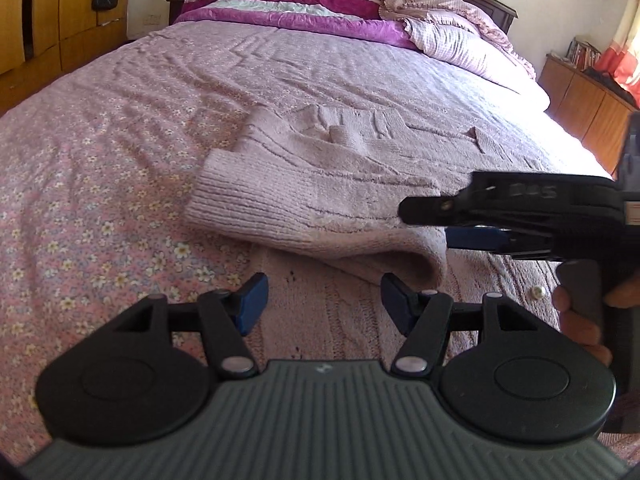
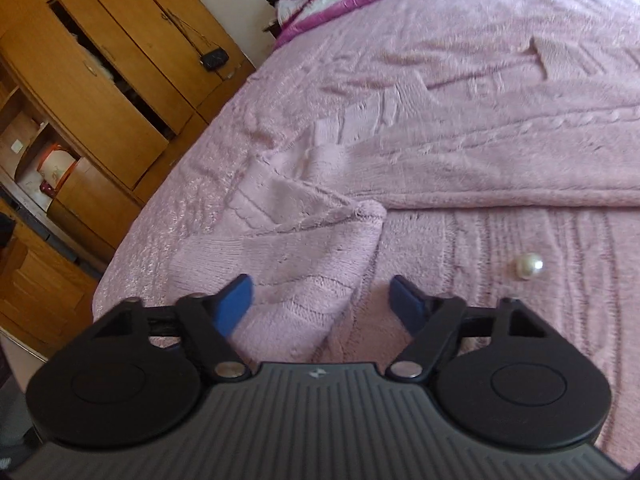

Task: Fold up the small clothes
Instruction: 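Grasp a sleeve cuff of the cardigan with the right tool, then lift the held sleeve across the cardigan body and open the right tool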

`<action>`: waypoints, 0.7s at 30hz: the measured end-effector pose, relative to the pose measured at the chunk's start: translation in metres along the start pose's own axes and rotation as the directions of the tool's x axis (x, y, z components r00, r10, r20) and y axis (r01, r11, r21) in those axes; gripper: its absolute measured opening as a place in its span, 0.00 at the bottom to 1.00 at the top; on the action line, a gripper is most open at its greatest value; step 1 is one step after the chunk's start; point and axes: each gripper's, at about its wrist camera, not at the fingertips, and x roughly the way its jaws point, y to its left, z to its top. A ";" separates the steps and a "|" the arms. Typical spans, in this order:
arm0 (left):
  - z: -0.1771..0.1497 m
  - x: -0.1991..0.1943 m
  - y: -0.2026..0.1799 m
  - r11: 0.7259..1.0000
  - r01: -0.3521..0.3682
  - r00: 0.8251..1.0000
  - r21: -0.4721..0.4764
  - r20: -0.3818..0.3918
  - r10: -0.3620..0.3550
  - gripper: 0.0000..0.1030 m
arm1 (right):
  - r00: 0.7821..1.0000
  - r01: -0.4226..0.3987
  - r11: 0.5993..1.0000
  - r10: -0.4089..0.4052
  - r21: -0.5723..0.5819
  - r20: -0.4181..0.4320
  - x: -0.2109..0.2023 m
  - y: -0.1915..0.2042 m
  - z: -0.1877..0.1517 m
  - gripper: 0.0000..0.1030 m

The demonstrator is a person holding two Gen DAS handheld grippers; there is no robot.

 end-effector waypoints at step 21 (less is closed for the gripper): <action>0.030 0.032 0.011 0.992 -0.125 0.991 -0.002 0.056 0.125 0.62 | 0.987 0.127 0.926 -0.083 -0.357 0.135 -0.010 0.083 0.091 0.08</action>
